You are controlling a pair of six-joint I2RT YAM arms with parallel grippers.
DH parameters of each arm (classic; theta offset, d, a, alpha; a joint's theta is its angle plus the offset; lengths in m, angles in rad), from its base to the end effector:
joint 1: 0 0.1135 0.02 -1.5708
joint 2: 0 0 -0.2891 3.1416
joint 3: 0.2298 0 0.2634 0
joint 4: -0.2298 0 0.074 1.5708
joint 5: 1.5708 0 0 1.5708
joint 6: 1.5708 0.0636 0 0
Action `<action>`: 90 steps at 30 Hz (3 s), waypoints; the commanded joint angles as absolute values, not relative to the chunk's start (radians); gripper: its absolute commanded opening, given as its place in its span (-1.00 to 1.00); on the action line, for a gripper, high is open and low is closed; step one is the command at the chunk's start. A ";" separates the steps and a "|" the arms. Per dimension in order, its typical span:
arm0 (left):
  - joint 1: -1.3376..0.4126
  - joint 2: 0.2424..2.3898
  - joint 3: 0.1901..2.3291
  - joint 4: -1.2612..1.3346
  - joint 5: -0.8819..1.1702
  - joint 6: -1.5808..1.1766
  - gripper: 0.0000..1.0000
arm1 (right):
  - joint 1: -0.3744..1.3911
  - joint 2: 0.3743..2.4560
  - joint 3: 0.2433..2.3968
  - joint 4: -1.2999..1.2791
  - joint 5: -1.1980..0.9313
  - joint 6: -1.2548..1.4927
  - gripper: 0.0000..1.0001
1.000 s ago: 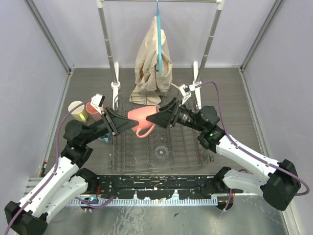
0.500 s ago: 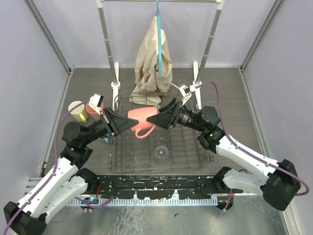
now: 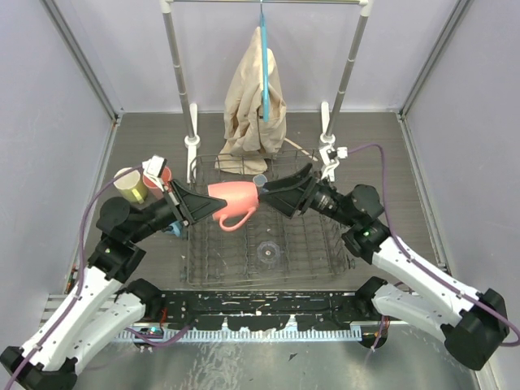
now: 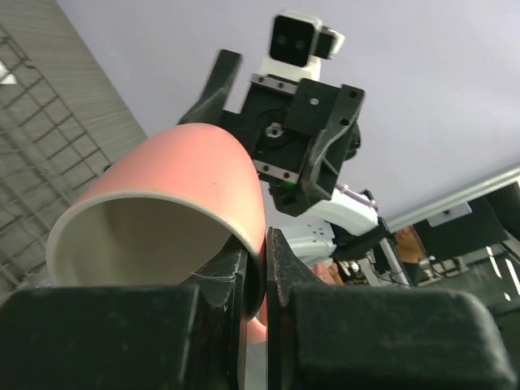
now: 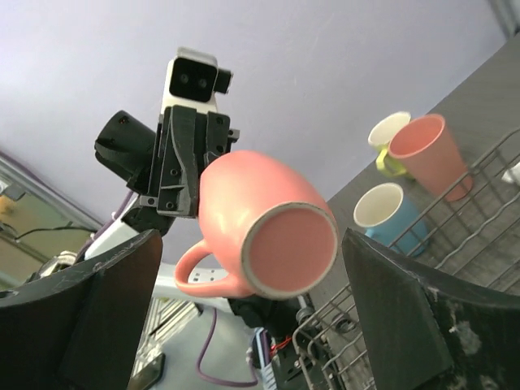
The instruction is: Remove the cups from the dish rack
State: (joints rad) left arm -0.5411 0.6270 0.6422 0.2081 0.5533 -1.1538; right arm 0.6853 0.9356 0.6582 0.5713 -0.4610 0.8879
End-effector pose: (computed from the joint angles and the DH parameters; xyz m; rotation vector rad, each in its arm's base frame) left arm 0.1254 -0.1143 0.3754 0.0578 1.6335 -1.7353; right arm 0.1655 0.1718 0.3716 -0.3054 1.4693 1.6021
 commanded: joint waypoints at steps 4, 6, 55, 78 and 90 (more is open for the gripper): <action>-0.520 0.566 0.909 -0.223 0.359 -0.882 -1.00 | 0.605 0.800 0.638 0.500 -0.416 0.816 0.97; -0.520 0.583 0.998 -0.379 0.249 -0.828 -1.00 | 0.599 0.775 0.643 0.449 -0.407 0.786 0.97; 0.027 1.782 1.866 -0.802 -0.233 -0.588 -1.00 | 0.589 0.625 0.610 0.069 -0.297 0.484 0.96; 0.098 2.103 2.068 -0.916 -0.232 -0.569 -1.00 | 0.585 0.672 0.608 0.070 -0.275 0.480 0.97; 0.117 2.193 2.104 -0.956 -0.199 -0.561 -1.00 | 0.581 0.685 0.607 0.074 -0.275 0.477 0.97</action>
State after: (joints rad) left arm 0.1055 2.1807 2.0483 -0.9482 -0.2070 -0.5766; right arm 0.5858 0.6811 0.5964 0.0216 -0.2886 0.4976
